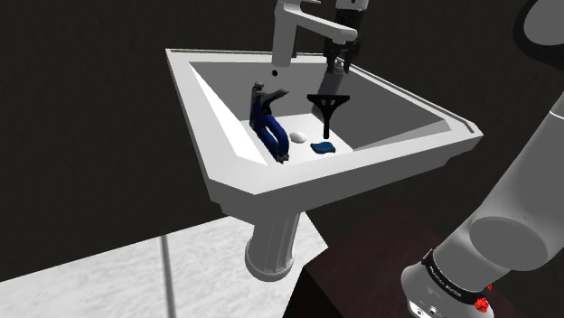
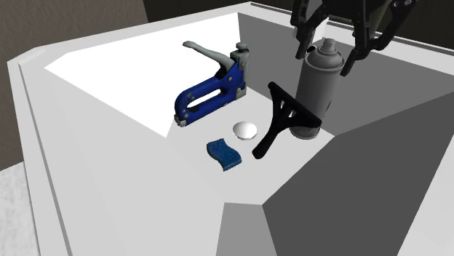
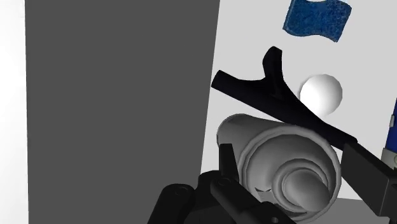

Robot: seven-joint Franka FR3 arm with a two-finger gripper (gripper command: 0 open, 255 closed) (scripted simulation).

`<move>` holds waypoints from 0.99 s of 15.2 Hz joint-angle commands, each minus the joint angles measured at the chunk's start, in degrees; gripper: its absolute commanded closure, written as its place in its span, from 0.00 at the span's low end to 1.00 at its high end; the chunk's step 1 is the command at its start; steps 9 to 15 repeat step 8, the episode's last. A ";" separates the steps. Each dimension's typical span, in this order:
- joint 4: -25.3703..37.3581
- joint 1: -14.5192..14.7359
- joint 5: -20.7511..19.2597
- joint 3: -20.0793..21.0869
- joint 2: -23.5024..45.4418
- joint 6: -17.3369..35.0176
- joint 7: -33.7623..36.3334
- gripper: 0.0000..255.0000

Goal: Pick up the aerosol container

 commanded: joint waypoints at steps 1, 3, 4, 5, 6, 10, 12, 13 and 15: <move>2.18 -0.09 0.04 -0.05 0.48 -1.72 -0.05 1.00; 4.40 -0.14 0.09 -0.07 0.96 -3.46 -0.02 1.00; 5.56 -0.16 0.12 -0.08 1.23 -4.35 0.00 1.00; 6.76 -0.19 0.16 -0.09 1.53 -5.25 0.01 1.00; 7.99 -0.22 0.19 -0.10 1.85 -6.16 0.03 1.00; 8.17 -0.23 0.20 -0.10 1.89 -6.29 0.03 1.00; 8.17 -0.23 0.20 -0.10 1.89 -6.29 0.03 1.00; 8.17 -0.23 0.20 -0.10 1.89 -6.29 0.03 1.00; 8.17 -0.23 0.20 -0.10 1.89 -6.29 0.03 1.00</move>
